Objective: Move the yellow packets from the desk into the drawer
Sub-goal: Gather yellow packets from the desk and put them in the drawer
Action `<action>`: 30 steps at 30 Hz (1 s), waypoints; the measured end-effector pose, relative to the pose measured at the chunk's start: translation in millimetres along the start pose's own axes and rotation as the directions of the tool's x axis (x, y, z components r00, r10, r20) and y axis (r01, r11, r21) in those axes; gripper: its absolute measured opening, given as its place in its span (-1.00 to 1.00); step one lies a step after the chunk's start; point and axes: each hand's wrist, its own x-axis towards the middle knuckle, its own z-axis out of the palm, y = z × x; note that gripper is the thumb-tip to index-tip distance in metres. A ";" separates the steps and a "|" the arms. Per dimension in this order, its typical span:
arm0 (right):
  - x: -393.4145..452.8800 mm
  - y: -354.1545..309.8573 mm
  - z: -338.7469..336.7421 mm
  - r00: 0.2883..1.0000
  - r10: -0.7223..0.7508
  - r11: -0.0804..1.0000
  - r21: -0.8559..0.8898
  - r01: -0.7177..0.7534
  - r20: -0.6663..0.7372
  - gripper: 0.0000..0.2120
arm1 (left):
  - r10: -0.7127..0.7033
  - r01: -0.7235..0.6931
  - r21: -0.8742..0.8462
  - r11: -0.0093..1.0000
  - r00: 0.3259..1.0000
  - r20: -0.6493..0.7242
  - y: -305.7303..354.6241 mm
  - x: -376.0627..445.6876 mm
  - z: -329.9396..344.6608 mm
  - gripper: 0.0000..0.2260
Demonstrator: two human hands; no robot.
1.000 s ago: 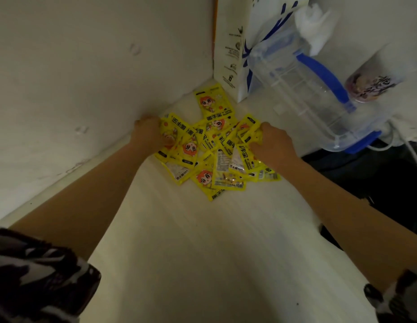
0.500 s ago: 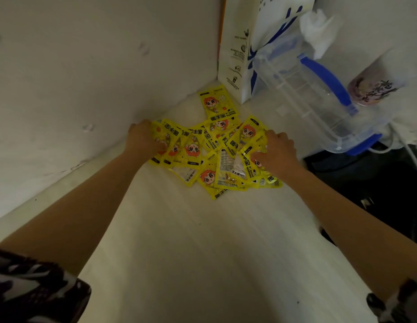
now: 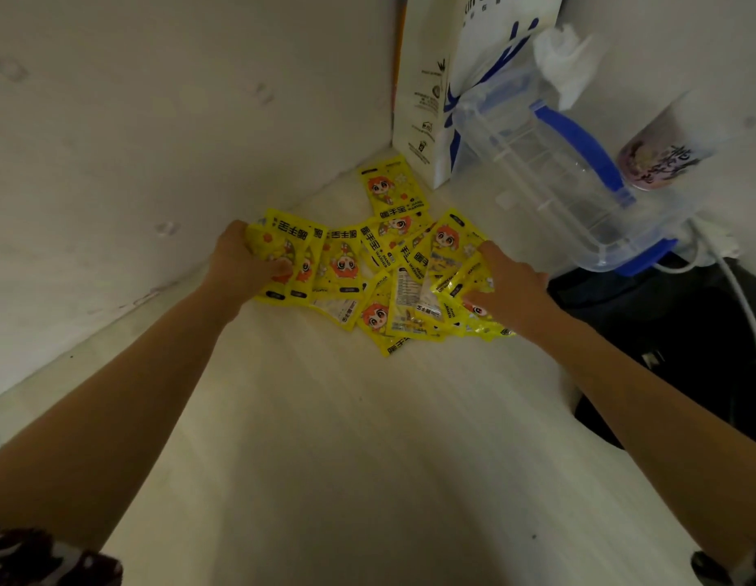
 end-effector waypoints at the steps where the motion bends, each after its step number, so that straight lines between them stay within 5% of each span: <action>1: -4.2 1.6 -0.6 1.000 -0.018 0.999 0.035 0.018 0.004 -0.50 | -0.004 0.004 -0.062 0.998 1.000 0.005 1.5 -2.6 0.8 -0.56; 4: -13.1 6.7 -4.5 0.999 -0.048 0.996 0.077 0.047 0.015 -0.54 | -0.022 0.025 -0.178 0.984 0.999 0.024 6.4 -7.8 7.8 -0.49; 8: -15.0 14.7 -9.1 0.995 -0.067 0.997 0.028 0.065 0.069 -0.67 | -0.108 0.134 -0.191 0.972 0.984 0.139 7.6 -7.9 19.7 -0.67; 10: -10.9 15.4 -8.9 0.991 -0.095 0.994 -0.035 0.099 0.098 -0.65 | -0.152 0.181 -0.189 0.965 0.976 0.158 6.6 -9.4 25.5 -0.54; 12: -0.3 13.3 -7.9 0.987 -0.122 0.991 -0.036 0.126 0.106 -0.59 | -0.177 0.200 -0.179 0.963 0.974 0.139 3.2 -9.5 31.8 -0.42; 17: 26.8 5.4 -6.8 0.968 -0.117 0.983 -0.110 0.144 0.222 -0.47 | -0.210 0.213 -0.133 0.968 0.977 0.039 4.0 -18.0 45.4 -0.62; 20: 30.9 5.0 -9.2 0.956 -0.110 0.978 -0.142 0.153 0.272 -0.41 | -0.207 0.205 -0.103 0.973 0.978 -0.009 2.4 -19.7 49.4 -0.54; 30: 0.3 15.1 -16.8 0.982 -0.143 0.971 -0.175 0.164 0.127 -0.54 | -0.243 0.236 -0.252 0.939 0.970 0.004 4.2 -43.1 49.6 -0.59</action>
